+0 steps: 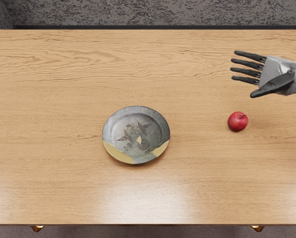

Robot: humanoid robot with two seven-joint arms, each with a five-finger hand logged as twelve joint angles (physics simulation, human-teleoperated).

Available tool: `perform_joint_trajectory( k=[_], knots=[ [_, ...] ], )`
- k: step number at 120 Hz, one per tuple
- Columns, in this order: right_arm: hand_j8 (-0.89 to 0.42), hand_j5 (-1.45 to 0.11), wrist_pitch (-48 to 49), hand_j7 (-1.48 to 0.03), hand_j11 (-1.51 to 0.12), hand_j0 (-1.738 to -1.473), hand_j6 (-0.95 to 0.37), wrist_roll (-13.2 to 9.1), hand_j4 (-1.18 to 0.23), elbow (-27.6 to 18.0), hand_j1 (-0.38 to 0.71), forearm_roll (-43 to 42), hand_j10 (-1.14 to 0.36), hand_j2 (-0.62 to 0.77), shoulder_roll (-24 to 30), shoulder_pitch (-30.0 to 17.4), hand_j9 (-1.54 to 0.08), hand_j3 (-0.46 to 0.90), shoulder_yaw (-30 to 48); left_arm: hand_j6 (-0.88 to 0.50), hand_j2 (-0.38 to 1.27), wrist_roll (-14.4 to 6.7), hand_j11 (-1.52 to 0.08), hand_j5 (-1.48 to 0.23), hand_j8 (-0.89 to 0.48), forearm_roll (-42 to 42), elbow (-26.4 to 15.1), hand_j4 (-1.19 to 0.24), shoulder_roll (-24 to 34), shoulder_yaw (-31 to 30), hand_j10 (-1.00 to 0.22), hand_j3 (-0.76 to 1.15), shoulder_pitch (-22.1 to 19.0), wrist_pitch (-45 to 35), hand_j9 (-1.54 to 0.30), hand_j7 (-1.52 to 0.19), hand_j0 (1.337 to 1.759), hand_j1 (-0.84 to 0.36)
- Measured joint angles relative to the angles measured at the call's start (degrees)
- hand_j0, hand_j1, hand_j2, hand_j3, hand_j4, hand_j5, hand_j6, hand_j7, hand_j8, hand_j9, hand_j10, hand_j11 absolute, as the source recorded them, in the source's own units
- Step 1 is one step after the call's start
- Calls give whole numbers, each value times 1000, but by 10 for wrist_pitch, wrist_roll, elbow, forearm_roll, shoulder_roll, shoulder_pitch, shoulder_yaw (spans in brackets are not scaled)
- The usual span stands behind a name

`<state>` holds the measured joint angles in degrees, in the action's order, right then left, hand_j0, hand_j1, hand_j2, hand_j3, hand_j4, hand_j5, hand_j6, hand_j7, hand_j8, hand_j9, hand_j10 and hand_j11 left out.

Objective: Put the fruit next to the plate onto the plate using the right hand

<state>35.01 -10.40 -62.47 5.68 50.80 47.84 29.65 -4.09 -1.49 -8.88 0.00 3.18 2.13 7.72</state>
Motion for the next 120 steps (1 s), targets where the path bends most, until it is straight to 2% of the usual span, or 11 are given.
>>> perform_joint_trajectory(
  k=[14, 34, 43, 51, 55, 65, 75, 91, 101, 120],
  knots=[
    [-32, -45, 0, -45, -45, -1658, -31, -14, -32, 8, -309, -6, -32, -5, -6, 7, -45, 0, 0, -230, 46, 0, -299, -299, -230, 0, 0, -230, 0, 0, -230, 0, 0, 0, -299, -299, 1658, 73],
    [-32, -45, 0, -45, -45, -1658, -32, -18, -33, 18, -308, -13, -33, -5, -4, 18, -45, 0, 20, -230, 46, 0, -299, -299, -230, 0, 0, -230, 0, 0, -230, 0, 0, 0, -299, -299, 1658, 73],
    [-36, -49, 0, -50, -49, -1658, -35, -21, -36, 14, -304, -59, -36, -6, -4, 16, -49, 0, 49, -230, 46, 0, -299, -299, -230, 0, 0, -230, 0, 0, -230, 0, 0, 0, -299, -299, 1658, 73],
    [-39, -54, 0, -54, -54, -1658, -39, -28, -40, 2, -300, -143, -40, -7, -2, 16, -54, 0, 82, -230, 46, 0, -299, -299, -230, 0, 0, -230, 0, 0, -230, 0, 0, 0, -299, -299, 1658, 73],
    [-40, -55, 0, -55, -55, -1658, -40, -46, -41, -11, -300, -181, -41, -7, 2, 15, -55, 0, 96, -230, 46, 0, -299, -299, -230, 0, 0, -230, 0, 0, -230, 0, 0, 0, -299, -299, 1658, 73],
    [-43, -57, 0, -57, -57, -1658, -43, -110, -43, -61, -298, -250, -43, -7, 20, 15, -57, 0, 128, -230, 46, 0, -299, -299, -230, 0, 0, -230, 0, 0, -230, 0, 0, 0, -299, -299, 1658, 73],
    [-45, -58, 0, -58, -58, -1658, -45, -142, -45, -121, -297, -331, -44, -8, 41, 13, -58, 0, 143, -230, 46, 0, -299, -299, -230, 0, 0, -230, 0, 0, -230, 0, 0, 0, -299, -299, 1658, 73],
    [-46, -57, -1, -57, -57, -1658, -47, -160, -46, -216, -298, -446, -46, -8, 73, -1, -57, 0, 151, -230, 46, 0, -299, -299, -230, 0, 0, -230, 0, 0, -230, 0, 0, 0, -299, -299, 1658, 73],
    [-47, -57, -46, -56, -57, -1658, -48, -164, -47, -273, -299, -514, -46, -7, 86, -19, -57, 0, 149, -230, 46, 0, -299, -299, -230, 0, 0, -230, 0, 0, -230, 0, 0, 0, -299, -299, 1658, 73],
    [-48, -55, -151, -55, -55, -1658, -50, -166, -48, -321, -301, -606, -47, -7, 90, -59, -55, 0, 145, -230, 46, 0, -299, -299, -230, 0, 0, -230, 0, 0, -230, 0, 0, 0, -299, -299, 1658, 73]
  ],
)
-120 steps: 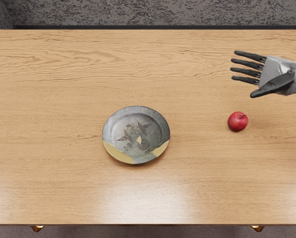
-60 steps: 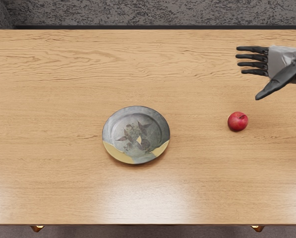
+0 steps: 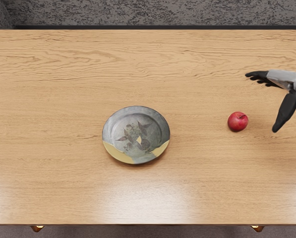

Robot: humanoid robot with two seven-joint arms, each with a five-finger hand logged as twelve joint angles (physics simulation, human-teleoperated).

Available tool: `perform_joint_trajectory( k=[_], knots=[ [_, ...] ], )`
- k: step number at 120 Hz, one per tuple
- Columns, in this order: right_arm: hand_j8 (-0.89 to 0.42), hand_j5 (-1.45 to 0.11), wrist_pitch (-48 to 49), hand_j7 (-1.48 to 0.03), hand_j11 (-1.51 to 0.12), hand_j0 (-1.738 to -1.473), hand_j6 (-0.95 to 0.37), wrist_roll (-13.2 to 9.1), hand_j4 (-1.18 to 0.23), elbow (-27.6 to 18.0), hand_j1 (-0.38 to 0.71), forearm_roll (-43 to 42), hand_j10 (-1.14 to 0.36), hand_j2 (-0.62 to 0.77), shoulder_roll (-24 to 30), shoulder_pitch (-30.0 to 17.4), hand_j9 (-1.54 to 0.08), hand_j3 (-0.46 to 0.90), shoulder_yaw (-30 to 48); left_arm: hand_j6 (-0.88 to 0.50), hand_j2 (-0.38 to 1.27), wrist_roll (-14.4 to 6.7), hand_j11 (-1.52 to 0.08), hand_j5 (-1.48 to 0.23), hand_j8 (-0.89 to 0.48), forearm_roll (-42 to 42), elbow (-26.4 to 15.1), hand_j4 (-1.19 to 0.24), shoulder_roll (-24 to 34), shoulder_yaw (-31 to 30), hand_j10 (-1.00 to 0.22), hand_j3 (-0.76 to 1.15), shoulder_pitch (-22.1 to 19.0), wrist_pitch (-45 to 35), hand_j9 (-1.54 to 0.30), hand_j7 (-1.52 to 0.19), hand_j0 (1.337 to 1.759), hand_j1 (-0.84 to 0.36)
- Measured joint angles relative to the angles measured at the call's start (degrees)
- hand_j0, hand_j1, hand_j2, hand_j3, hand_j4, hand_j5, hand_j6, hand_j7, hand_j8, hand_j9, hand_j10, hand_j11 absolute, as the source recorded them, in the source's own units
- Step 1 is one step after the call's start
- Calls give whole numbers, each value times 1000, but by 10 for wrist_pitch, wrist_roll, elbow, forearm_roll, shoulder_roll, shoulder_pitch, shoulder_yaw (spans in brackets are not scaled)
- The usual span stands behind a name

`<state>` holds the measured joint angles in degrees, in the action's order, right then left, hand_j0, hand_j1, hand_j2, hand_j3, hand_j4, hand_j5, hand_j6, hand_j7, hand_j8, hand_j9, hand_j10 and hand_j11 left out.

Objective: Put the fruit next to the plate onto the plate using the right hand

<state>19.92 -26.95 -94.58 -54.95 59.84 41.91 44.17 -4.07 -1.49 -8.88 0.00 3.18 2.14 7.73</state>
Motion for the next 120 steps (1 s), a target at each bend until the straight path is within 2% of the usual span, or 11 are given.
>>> perform_joint_trajectory(
  k=[11, 21, 35, 61, 100, 120],
  knots=[
    [-48, -54, -27, -53, -53, -1658, -50, -2, -47, -8, -303, -15, -46, -6, -4, -20, -53, 0, 0, -230, 46, 0, -299, -299, -230, 0, 0, -230, 0, 0, -230, 0, 0, 0, -299, -299, 1658, 73],
    [-48, -53, -38, -52, -52, -1658, -49, -4, -47, -9, -304, 5, -46, -6, -10, -32, -53, 0, -1, -230, 46, 0, -299, -299, -230, 0, 0, -230, 0, 0, -230, 0, 0, 0, -299, -299, 1658, 73],
    [-51, -57, -77, -56, -57, -1658, -53, -19, -50, -5, -300, 8, -49, -6, -33, -39, -57, 0, -16, -230, 46, 0, -299, -299, -230, 0, 0, -230, 0, 0, -230, 0, 0, 0, -299, -299, 1658, 73],
    [-128, -158, -136, -157, -157, -1658, -130, -42, -127, 13, -207, -39, -126, -21, -84, -40, -157, 0, -48, -230, 46, 0, -299, -299, -230, 0, 0, -230, 0, 0, -230, 0, 0, 0, -299, -299, 1658, 73],
    [-191, -241, -163, -240, -241, -1658, -193, -52, -190, 48, -130, -56, -189, -34, -132, -41, -241, 0, -66, -230, 46, 0, -299, -299, -230, 0, 0, -230, 0, 0, -230, 0, 0, 0, -299, -299, 1658, 73],
    [-251, -320, -167, -319, -320, -1658, -253, -56, -251, 70, -57, -57, -250, -46, -147, -41, -320, 0, -65, -230, 46, 0, -299, -299, -230, 0, 0, -230, 0, 0, -230, 0, 0, 0, -299, -299, 1658, 73]
  ],
)
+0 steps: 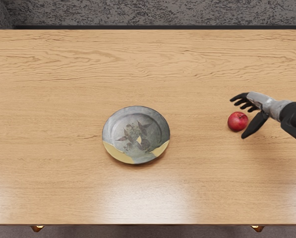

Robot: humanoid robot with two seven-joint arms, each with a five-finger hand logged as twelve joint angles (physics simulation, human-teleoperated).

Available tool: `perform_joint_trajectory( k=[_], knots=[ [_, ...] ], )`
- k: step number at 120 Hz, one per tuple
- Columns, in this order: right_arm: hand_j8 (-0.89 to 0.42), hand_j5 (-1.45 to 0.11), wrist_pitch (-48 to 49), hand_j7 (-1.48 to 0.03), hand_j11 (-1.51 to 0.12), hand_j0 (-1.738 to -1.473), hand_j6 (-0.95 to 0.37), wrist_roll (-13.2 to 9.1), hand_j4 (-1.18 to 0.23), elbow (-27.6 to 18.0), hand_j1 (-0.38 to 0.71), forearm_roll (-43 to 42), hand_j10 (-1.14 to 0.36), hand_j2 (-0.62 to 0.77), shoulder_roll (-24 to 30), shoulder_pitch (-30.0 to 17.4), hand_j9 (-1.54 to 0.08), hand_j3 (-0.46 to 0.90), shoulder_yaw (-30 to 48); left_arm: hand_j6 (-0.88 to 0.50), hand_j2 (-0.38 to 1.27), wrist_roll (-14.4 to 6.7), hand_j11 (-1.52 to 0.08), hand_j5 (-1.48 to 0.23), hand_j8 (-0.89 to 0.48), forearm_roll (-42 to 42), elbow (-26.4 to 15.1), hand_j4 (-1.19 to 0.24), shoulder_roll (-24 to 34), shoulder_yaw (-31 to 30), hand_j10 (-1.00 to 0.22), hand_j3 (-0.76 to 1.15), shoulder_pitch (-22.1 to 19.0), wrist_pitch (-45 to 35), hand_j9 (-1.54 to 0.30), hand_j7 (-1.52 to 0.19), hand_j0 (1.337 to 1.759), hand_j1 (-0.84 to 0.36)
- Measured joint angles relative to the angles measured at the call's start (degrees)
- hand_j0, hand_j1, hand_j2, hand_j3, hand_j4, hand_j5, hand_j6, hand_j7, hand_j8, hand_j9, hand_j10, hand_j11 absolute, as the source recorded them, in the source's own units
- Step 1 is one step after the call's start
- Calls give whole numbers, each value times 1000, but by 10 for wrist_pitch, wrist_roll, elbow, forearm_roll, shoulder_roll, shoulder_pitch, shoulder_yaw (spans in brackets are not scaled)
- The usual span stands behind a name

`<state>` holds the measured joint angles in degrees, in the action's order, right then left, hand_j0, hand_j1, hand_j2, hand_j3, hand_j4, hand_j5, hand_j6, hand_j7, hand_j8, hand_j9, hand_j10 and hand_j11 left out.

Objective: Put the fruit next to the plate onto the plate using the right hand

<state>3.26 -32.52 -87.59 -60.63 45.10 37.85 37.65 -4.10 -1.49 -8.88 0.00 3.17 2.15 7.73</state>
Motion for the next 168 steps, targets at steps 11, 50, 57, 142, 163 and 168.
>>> perform_joint_trajectory(
  k=[11, 50, 57, 142, 163, 168],
  knots=[
    [-266, -340, -33, -339, -339, -1658, -267, -1, -265, 8, -39, -10, -264, -49, -8, 0, -339, 0, -9, -230, 46, 0, -299, -299, -230, 0, 0, -230, 0, 0, -230, 0, 0, 0, -299, -299, 1658, 73],
    [-283, -362, -103, -362, -362, -1658, -284, -10, -282, 11, -18, -55, -282, -52, -33, 0, -362, 0, -46, -230, 46, 0, -299, -299, -230, 0, 0, -230, 0, 0, -230, 0, 0, 0, -299, -299, 1658, 73],
    [-284, -364, -111, -363, -364, -1658, -285, -13, -283, 11, -16, -62, -283, -52, -38, 0, -364, 0, -51, -230, 46, 0, -299, -299, -230, 0, 0, -230, 0, 0, -230, 0, 0, 0, -299, -299, 1658, 73],
    [-365, -470, -171, -470, -470, -1658, -366, -19, -365, 35, 82, -85, -364, -68, -57, 1, -470, 0, -95, -230, 46, 0, -299, -299, -230, 0, 0, -230, 0, 0, -230, 0, 0, 0, -299, -299, 1658, 73],
    [-409, -527, -176, -526, -484, -1658, -410, -19, -408, 36, 127, -85, -383, -64, -60, 1, -526, 0, -96, -230, 46, 0, -299, -299, -230, 0, 0, -230, 0, 0, -230, 0, 0, 0, -299, -299, 1658, 73],
    [-421, -542, -176, -541, -483, -1658, -421, -20, -419, 36, 139, -85, -385, -61, -61, 2, -541, 0, -96, -230, 46, 0, -299, -299, -230, 0, 0, -230, 0, 0, -230, 0, 0, 0, -299, -299, 1658, 73]
  ],
)
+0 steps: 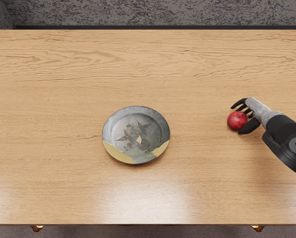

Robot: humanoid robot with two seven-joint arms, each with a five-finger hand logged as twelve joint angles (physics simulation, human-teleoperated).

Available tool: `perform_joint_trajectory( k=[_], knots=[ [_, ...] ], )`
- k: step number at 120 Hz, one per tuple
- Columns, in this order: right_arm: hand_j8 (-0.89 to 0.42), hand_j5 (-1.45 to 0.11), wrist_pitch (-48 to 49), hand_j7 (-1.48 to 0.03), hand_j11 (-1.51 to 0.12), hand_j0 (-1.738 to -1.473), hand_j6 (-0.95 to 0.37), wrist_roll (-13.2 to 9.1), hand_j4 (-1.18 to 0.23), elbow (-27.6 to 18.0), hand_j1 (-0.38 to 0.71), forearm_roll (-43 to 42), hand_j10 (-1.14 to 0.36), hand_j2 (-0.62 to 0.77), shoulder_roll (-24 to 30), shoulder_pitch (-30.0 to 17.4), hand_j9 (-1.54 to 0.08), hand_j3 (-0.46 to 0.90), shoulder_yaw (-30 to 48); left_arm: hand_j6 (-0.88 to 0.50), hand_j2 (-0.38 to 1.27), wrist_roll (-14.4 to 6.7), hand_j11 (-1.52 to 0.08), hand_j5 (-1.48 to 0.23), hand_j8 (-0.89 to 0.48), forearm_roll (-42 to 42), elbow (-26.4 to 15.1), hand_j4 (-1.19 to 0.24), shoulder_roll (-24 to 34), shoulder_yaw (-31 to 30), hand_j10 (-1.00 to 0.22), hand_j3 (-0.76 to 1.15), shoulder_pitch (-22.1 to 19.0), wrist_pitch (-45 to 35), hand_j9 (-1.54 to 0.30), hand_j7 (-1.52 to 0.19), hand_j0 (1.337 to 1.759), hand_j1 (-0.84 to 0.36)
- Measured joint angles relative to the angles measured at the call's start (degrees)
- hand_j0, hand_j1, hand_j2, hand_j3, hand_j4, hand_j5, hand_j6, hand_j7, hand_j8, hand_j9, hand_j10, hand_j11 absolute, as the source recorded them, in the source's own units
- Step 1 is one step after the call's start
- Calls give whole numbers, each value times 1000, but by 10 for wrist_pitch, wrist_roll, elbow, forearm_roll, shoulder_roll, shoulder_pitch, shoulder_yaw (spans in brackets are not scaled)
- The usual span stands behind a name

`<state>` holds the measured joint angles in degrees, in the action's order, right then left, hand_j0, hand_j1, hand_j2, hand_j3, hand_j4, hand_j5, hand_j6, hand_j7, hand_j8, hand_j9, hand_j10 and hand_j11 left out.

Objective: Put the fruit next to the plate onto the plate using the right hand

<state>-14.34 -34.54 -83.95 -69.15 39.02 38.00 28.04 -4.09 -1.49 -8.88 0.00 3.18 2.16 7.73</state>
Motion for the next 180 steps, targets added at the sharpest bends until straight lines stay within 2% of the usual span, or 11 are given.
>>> perform_joint_trajectory(
  k=[4, 6, 15, 24, 35, 36, 52, 77, 139, 160, 180],
  knots=[
    [-429, -556, 0, -554, -473, -1658, -431, -1, -429, 0, 151, 0, -415, -64, -2, 1, -556, 0, 0, -230, 46, 0, -299, -299, -230, 0, 0, -230, 0, 0, -230, 0, 0, 0, -299, -299, 1658, 73],
    [-436, -559, 0, -560, -550, -1658, -435, -2, -435, 0, 156, 0, -376, -62, -3, 1, -558, 0, 0, -230, 46, 0, -299, -299, -230, 0, 0, -230, 0, 0, -230, 0, 0, 0, -299, -299, 1658, 73],
    [-453, -580, 0, -582, -603, -1658, -450, -4, -451, 0, 177, 0, -348, -66, -7, 2, -578, 0, 0, -230, 46, 0, -299, -299, -230, 0, 0, -230, 0, 0, -230, 0, 0, 0, -299, -299, 1658, 73],
    [-485, -626, 0, -625, -557, -1658, -479, -5, -483, 0, 211, 0, -386, -54, -9, 3, -623, 0, 0, -230, 46, 0, -299, -299, -230, 0, 0, -230, 0, 0, -230, 0, 0, 0, -299, -299, 1658, 73],
    [-519, -695, 0, -690, -531, -1658, -433, -5, -529, 0, 248, 1, -408, -1, -10, 4, -692, 0, 0, -230, 46, 0, -299, -299, -230, 0, 0, -230, 0, 0, -230, 0, 0, 0, -299, -299, 1658, 73],
    [-510, -713, 0, -697, -650, -1657, -432, -3, -521, 0, 251, 2, -389, 9, -10, 4, -714, -1, 0, -230, 46, 0, -299, -299, -230, 0, 0, -230, 0, 0, -230, 0, 0, 0, -299, -299, 1658, 73],
    [-551, -821, 2, -810, -788, -1655, -456, -4, -573, 0, 260, 7, -544, 193, -9, 10, -822, 0, 2, -230, 46, 0, -299, -299, -230, 0, 0, -230, 0, 0, -230, 0, 0, 0, -299, -299, 1658, 73],
    [-519, -946, 20, -926, -934, -1652, -429, -5, -546, 0, 248, 51, -673, 234, 0, 32, -946, 0, 5, -230, 46, 0, -299, -299, -230, 0, 0, -230, 0, 0, -230, 0, 0, 0, -299, -299, 1658, 73],
    [-458, -1122, 248, -1081, -1124, -1647, -359, -5, -462, 3, 245, 374, -805, 248, 45, 139, -1119, 0, 33, -230, 46, 0, -299, -299, -230, 0, 0, -230, 0, 0, -230, 0, 0, 0, -299, -299, 1658, 73],
    [-435, -1182, 295, -1112, -1171, -1647, -353, -5, -443, 7, 237, 439, -826, 266, 13, 160, -1165, -1, 48, -230, 46, 0, -299, -299, -230, 0, 0, -230, 0, 0, -230, 0, 0, 0, -299, -299, 1658, 73],
    [-423, -1192, 307, -1124, -1163, -1646, -318, -5, -411, 23, 272, 463, -848, 307, -50, 177, -1159, 0, 50, -230, 46, 0, -299, -299, -230, 0, 0, -230, 0, 0, -230, 0, 0, 0, -299, -299, 1658, 73]
  ],
)
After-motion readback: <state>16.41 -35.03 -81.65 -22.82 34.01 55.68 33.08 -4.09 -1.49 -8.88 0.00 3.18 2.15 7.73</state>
